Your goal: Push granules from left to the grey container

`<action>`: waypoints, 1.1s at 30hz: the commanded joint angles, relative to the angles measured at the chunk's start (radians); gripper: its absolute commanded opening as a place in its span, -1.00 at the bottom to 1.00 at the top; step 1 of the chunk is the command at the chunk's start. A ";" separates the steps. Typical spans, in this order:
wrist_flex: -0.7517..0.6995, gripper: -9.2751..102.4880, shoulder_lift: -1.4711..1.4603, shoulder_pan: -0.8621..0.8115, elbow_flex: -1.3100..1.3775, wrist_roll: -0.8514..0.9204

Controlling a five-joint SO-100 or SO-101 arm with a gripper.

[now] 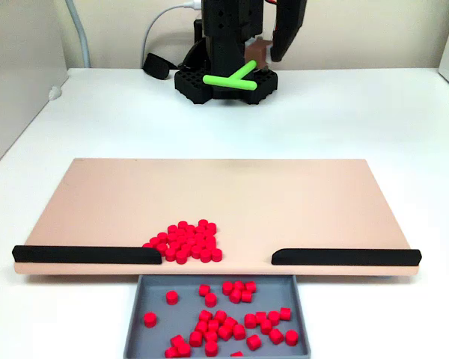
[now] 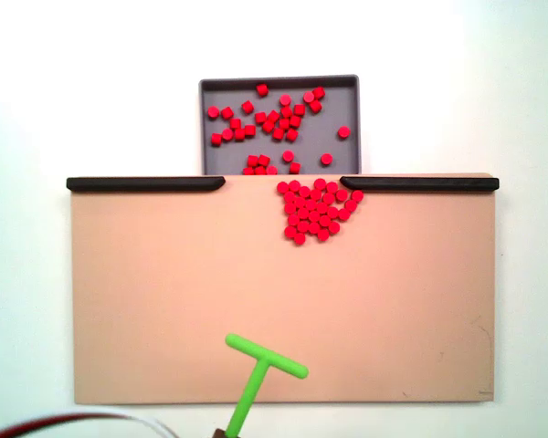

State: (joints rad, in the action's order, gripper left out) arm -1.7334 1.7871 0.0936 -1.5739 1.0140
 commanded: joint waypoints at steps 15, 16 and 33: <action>0.020 -0.84 0.118 -0.072 -0.118 0.577; 0.020 -0.84 0.121 -0.086 -0.118 0.584; 0.020 -0.84 0.084 -0.077 -0.103 0.518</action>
State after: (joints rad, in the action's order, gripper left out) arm -1.7104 1.8699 0.0153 -1.6966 1.5677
